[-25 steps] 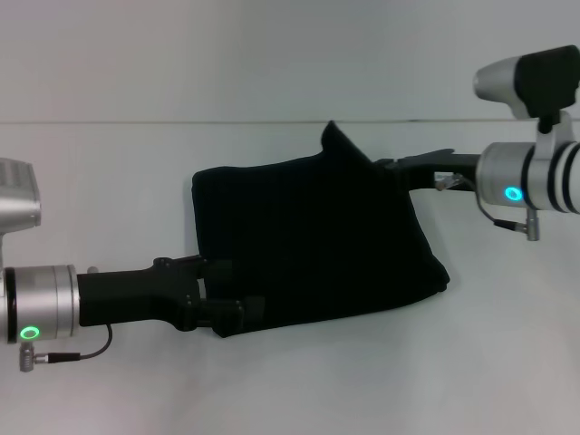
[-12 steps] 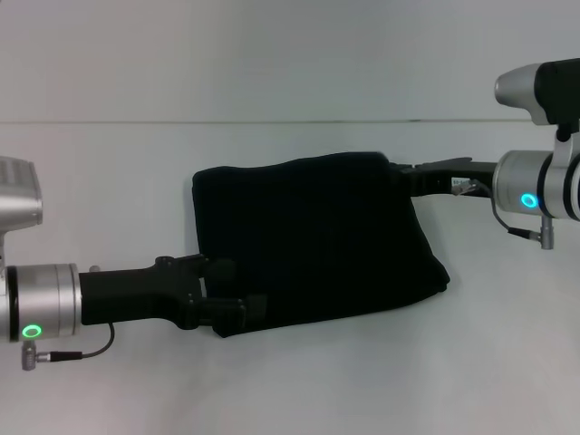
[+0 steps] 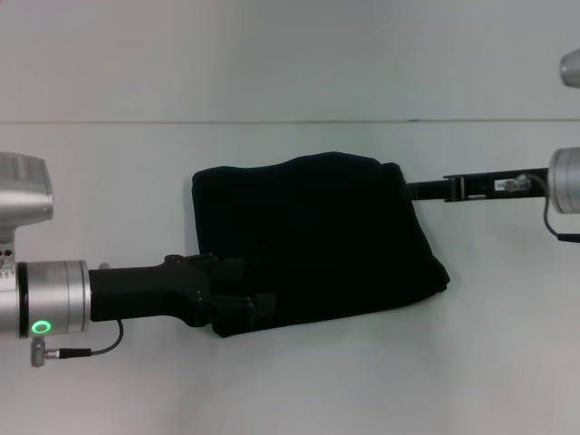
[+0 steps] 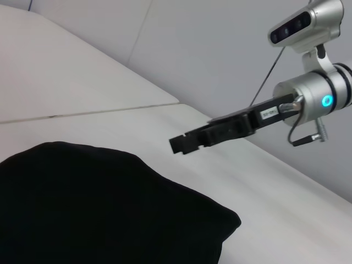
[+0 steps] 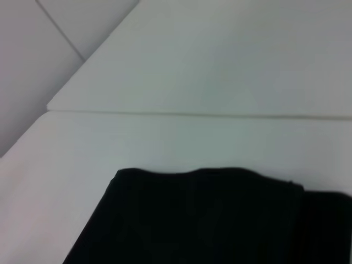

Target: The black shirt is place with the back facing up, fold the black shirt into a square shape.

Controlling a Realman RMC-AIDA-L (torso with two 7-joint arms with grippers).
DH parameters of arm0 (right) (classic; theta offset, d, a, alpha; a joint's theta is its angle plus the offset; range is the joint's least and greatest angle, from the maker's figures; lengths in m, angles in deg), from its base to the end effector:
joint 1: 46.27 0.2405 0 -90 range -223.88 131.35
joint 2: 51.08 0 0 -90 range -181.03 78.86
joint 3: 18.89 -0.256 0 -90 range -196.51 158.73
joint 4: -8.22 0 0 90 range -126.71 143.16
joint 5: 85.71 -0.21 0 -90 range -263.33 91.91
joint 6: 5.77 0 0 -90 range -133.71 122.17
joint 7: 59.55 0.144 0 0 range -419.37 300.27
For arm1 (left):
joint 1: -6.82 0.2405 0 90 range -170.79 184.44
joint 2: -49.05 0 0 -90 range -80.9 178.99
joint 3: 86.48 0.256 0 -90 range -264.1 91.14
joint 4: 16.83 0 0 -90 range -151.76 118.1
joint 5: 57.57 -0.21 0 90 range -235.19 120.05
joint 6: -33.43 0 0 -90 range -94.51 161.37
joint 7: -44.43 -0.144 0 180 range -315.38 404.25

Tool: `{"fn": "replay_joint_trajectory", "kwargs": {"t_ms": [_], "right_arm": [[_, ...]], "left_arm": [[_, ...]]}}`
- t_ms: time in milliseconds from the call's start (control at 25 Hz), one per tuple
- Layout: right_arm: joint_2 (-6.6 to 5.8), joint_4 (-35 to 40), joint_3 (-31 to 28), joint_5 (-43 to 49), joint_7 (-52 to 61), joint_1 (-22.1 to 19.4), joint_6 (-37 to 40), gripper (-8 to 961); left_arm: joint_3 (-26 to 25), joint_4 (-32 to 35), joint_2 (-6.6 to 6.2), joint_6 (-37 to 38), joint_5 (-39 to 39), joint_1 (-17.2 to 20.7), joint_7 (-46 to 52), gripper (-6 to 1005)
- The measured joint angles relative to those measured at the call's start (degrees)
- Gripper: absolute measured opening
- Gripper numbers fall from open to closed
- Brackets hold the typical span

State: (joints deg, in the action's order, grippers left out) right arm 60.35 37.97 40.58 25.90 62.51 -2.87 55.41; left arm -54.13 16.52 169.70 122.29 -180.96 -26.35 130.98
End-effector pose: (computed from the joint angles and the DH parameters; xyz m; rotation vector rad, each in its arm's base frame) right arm 0.2401 0.4256 0.0023 -2.3841 1.3123 0.3996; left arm -0.2642 0.3265 -0.0212 -2.7295 -0.9121 -0.7000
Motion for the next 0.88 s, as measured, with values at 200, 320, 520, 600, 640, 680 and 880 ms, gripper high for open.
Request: {"fn": "replay_joint_trajectory", "kwargs": {"t_ms": [200, 320, 520, 600, 640, 680, 880], "right_arm": [[-0.71, 0.03, 0.0, 0.04, 0.02, -1.28, 1.94, 445], [-0.58, -0.14, 0.07, 0.94, -0.09, -1.97, 1.78, 494], [0.05, 0.15, -0.7, 1.49, -0.39, -3.26, 0.09, 519], [0.25, 0.26, -1.49, 1.5, -0.69, -3.48, -0.01, 519], [0.31, 0.35, -1.84, 1.53, -0.88, -3.53, 0.1, 519], [0.39, 0.41, -2.11, 1.58, -1.09, -3.59, 0.26, 519], [0.49, 0.49, -2.34, 1.48, -2.39, -3.8, 0.37, 519]], "left_arm": [[-0.05, -0.07, -0.07, -0.01, 0.03, -0.07, 0.06, 948], [-0.36, -0.11, -0.13, -0.71, 0.41, -0.12, 0.35, 947], [-0.5, -0.08, -0.16, -9.59, 1.34, -1.66, 6.21, 939], [-0.34, -0.11, -0.16, -15.24, 1.35, -2.97, 11.24, 935], [-0.26, -0.16, -0.15, -17.82, 1.34, -3.55, 13.49, 933], [-0.17, -0.23, -0.15, -20.61, 1.34, -4.19, 15.99, 931], [0.7, -1.8, -0.36, -31.54, 0.78, -7.54, 26.29, 920]]}}
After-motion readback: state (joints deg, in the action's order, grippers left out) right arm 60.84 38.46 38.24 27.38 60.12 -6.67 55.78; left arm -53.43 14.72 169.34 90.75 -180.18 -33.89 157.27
